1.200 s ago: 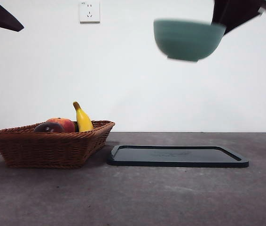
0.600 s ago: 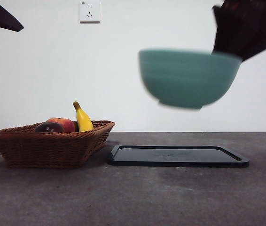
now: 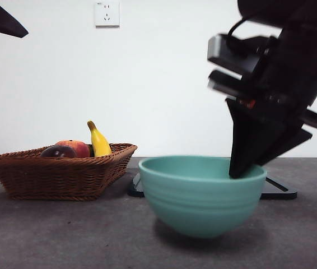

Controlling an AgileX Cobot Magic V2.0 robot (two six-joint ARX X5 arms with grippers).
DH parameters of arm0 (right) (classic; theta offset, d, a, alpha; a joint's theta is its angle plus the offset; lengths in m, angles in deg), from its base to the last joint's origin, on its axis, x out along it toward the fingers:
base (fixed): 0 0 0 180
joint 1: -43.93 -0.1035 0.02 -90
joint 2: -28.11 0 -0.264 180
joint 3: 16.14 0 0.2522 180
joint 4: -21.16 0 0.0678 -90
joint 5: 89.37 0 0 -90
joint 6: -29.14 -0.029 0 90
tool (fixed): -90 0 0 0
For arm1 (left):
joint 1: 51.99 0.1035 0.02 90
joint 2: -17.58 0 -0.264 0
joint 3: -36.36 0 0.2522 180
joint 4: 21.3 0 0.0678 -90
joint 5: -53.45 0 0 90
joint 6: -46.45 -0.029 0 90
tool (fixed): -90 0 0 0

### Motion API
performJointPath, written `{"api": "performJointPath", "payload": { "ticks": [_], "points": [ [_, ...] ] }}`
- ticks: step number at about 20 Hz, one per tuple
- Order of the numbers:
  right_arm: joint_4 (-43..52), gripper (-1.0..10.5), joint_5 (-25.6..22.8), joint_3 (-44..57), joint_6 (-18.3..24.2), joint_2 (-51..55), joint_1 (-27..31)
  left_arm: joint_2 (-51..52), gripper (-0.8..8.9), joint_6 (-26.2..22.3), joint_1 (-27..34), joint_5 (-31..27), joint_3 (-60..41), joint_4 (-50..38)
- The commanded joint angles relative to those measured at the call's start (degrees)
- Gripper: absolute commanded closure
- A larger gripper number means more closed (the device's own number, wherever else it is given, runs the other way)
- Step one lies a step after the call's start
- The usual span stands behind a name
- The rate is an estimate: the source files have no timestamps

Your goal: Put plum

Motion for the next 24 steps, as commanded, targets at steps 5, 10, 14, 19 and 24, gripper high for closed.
{"api": "performJointPath", "payload": {
  "ticks": [5, 10, 14, 19, 24],
  "points": [
    [0.5, 9.4, -0.6, -0.2, -0.7, -1.5, -0.6, -0.4, 4.12, -0.9, -0.2, 0.2, 0.8, -0.1],
    [0.5, 7.2, -0.6, -0.2, -0.9, -1.5, -0.6, -0.3, 4.12, -0.9, -0.2, 0.2, 0.8, 0.0],
    [0.0, 7.2, -0.6, -0.7, -1.2, 0.3, -0.5, -0.4, 4.12, -0.9, -0.2, 0.2, 0.8, 0.4],
    [-6.2, 7.2, -0.6, -5.4, -0.9, 9.0, -0.5, -0.3, 4.11, -1.3, -0.2, 0.2, 0.8, 0.9],
    [-12.9, 7.2, 2.0, -9.0, 1.2, 20.7, -0.5, -0.4, 4.11, -1.3, -0.2, 0.2, 0.8, 1.0]
  ]
}}
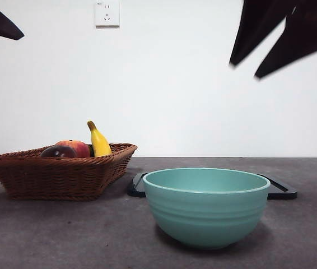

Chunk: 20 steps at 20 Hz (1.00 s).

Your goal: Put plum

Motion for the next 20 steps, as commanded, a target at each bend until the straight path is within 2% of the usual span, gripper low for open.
{"api": "performJointPath", "payload": {
  "ticks": [1, 7, 11, 20],
  "points": [
    [-1.4, 7.2, 2.5, -1.1, 1.4, 4.0, -0.5, -0.4, 4.12, -0.9, -0.2, 0.2, 0.8, -0.3],
    [-11.4, 7.2, 5.1, -1.1, 1.4, 15.3, -0.5, -0.4, 4.12, -0.8, -0.2, 0.2, 0.8, -0.1],
    [-19.8, 7.2, 10.3, -1.1, 1.4, 18.5, -0.5, -0.4, 4.12, 0.0, -0.2, 0.2, 0.8, -0.1],
    [-20.5, 7.2, 10.3, -1.1, 1.4, 18.7, -0.5, -0.4, 4.11, 0.0, -0.2, 0.2, 0.8, -0.1]
  ]
}}
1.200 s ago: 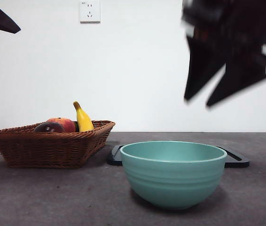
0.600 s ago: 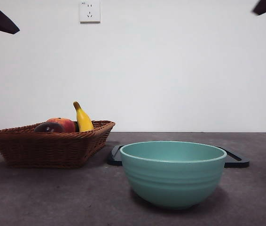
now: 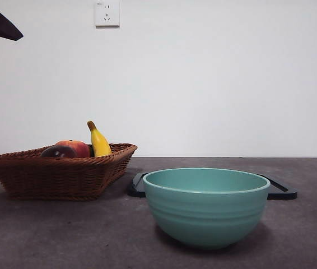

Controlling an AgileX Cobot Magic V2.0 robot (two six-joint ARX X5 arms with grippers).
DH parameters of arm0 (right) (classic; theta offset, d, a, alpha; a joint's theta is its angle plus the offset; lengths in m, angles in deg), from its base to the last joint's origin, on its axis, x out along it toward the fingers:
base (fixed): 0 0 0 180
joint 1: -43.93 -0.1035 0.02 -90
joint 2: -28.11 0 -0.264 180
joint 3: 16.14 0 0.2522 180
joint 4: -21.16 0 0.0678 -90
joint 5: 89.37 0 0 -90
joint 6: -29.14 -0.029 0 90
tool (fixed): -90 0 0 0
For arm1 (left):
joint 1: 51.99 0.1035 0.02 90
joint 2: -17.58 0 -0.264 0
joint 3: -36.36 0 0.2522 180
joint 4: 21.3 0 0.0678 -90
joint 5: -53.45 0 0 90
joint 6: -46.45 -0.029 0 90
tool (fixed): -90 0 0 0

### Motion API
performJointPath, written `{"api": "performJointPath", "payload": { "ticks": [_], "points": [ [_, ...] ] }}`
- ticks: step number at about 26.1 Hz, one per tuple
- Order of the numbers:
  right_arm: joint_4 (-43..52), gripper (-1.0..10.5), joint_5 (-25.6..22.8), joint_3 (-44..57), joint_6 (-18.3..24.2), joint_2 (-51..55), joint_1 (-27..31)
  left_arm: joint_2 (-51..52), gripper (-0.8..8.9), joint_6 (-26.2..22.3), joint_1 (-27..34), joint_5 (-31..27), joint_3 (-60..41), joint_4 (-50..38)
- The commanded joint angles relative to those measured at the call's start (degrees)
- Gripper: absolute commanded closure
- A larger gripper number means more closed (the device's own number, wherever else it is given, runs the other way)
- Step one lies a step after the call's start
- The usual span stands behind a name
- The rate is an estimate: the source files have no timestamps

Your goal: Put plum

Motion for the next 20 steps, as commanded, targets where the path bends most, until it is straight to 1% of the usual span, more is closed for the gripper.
{"api": "performJointPath", "payload": {
  "ticks": [1, 7, 8, 9, 10, 12, 13, 20],
  "points": [
    [0.5, 7.2, 0.0, -1.0, 0.6, -0.4, -0.5, -0.3, 4.12, -0.2, -0.2, 0.2, 0.8, -0.3],
    [0.5, 7.2, 0.0, -1.0, 0.6, -0.4, -0.5, -0.4, 4.22, -0.2, -0.2, 0.2, 0.8, -0.4],
    [0.5, 7.3, 0.0, -1.0, 0.6, -0.4, -0.5, -0.4, 4.68, -0.2, -0.2, 0.2, 0.8, -0.3],
    [0.5, 7.5, 0.0, -1.0, 0.6, -0.4, -0.5, -0.3, 5.36, -0.2, -0.2, 0.2, 0.8, -0.3],
    [0.5, 7.9, 0.0, -1.0, 0.6, -0.4, -0.5, -0.3, 6.09, -0.2, -0.2, 0.2, 0.8, -0.4],
    [0.5, 9.2, 0.0, -1.0, 0.7, -0.4, -0.5, -0.4, 7.82, -0.2, -0.2, 0.2, 0.8, -0.4],
    [0.5, 9.4, 0.0, -1.0, 0.8, -0.4, -0.5, -0.3, 8.10, -0.2, -0.2, 0.2, 0.8, -0.4],
    [0.8, 9.4, 0.0, -1.0, 0.5, -0.4, -0.5, -0.4, 8.04, -0.2, -0.2, 0.2, 0.8, -0.5]
  ]
}}
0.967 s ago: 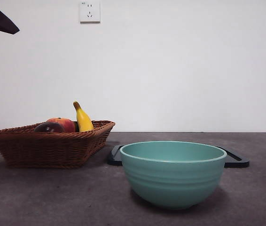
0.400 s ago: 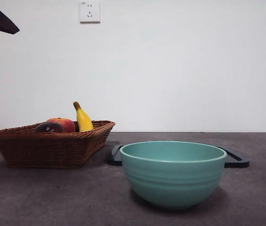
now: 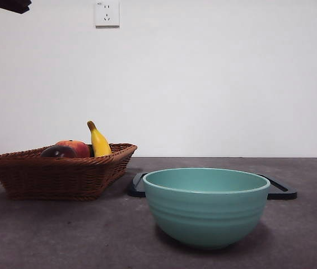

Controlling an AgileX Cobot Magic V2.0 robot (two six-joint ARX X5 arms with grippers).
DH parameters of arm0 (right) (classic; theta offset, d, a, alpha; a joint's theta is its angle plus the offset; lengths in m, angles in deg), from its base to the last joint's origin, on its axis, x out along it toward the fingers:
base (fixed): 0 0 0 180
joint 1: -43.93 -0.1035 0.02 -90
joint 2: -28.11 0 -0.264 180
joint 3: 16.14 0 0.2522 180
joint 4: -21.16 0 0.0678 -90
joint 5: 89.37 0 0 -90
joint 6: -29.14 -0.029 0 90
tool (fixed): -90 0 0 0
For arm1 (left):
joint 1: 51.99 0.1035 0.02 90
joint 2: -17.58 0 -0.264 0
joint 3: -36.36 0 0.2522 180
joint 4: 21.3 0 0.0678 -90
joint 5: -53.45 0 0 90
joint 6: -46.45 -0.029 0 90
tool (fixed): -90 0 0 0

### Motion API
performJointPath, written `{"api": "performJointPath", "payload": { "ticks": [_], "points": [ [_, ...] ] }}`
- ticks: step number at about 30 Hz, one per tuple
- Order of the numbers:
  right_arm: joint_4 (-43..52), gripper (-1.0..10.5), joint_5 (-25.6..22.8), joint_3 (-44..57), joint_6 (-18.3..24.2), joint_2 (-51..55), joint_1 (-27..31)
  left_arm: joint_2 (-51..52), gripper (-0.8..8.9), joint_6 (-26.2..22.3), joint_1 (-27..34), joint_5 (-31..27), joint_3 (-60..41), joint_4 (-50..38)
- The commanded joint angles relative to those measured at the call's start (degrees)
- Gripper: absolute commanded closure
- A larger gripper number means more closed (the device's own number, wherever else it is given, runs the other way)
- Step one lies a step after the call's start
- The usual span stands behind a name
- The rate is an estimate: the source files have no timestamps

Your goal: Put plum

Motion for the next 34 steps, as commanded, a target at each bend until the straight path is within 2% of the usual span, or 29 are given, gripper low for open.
{"api": "performJointPath", "payload": {
  "ticks": [1, 23, 26, 30, 34],
  "points": [
    [0.6, 9.4, 0.0, -1.0, 0.5, -0.4, -0.5, -0.3, 8.04, -0.3, -0.2, 0.2, 0.8, -0.5],
    [0.6, 9.4, 0.0, -1.0, 0.6, -0.4, -0.5, 0.7, 8.04, -1.0, -0.1, -0.1, 0.8, -2.2],
    [0.6, 9.4, 0.0, -1.0, 0.6, -0.4, -0.5, 3.3, 8.04, -1.2, 1.7, -3.8, 0.8, -8.8],
    [0.6, 9.4, 0.0, -1.0, 0.6, -0.4, -0.5, 8.5, 8.04, -1.1, 6.6, -12.6, 0.5, -22.0],
    [0.6, 9.4, 0.0, -1.0, 0.6, -0.4, -0.5, 14.2, 8.04, -0.7, 11.5, -21.6, -1.8, -30.4]
  ]
}}
